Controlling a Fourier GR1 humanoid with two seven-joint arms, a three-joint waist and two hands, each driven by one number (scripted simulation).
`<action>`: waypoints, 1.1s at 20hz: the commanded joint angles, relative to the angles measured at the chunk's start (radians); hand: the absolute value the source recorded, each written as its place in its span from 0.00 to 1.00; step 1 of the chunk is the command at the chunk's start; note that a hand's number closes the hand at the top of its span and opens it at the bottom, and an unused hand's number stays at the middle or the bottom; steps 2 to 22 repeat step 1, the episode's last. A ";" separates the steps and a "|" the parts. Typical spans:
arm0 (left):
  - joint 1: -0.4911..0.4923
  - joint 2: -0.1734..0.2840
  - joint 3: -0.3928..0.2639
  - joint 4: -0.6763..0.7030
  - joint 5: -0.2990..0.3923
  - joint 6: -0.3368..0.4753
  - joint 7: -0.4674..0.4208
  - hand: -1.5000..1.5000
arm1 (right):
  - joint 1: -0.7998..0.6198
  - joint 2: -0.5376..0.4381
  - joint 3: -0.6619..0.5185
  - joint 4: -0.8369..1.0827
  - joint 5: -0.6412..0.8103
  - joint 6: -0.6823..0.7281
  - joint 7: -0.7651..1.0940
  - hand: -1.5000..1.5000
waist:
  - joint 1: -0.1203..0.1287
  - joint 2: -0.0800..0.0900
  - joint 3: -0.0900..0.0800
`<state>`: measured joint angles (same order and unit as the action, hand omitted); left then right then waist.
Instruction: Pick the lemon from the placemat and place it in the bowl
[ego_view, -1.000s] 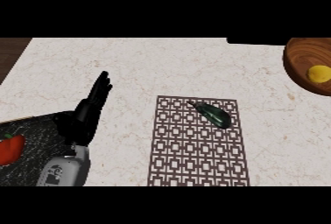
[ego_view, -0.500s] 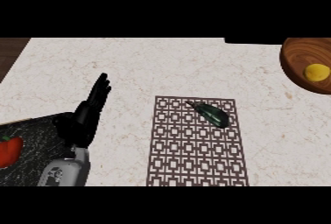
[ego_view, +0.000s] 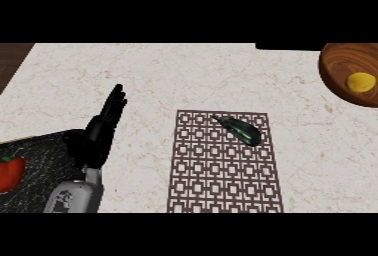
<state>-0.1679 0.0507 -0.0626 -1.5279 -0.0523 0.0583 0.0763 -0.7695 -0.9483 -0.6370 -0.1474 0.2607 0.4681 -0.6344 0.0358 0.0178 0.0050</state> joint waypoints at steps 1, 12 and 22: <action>0.016 0.022 0.009 -0.024 0.013 -0.027 0.004 0.50 | 0.016 -0.007 -0.003 -0.009 -0.012 0.038 0.003 0.00 | 0.003 -0.003 -0.001; 0.016 0.022 0.009 -0.024 0.013 -0.027 0.004 0.50 | 0.016 -0.007 -0.003 -0.009 -0.012 0.038 0.003 0.00 | 0.003 -0.003 -0.001; 0.016 0.022 0.009 -0.024 0.013 -0.027 0.004 0.50 | 0.016 -0.007 -0.003 -0.009 -0.012 0.038 0.003 0.00 | 0.003 -0.003 -0.001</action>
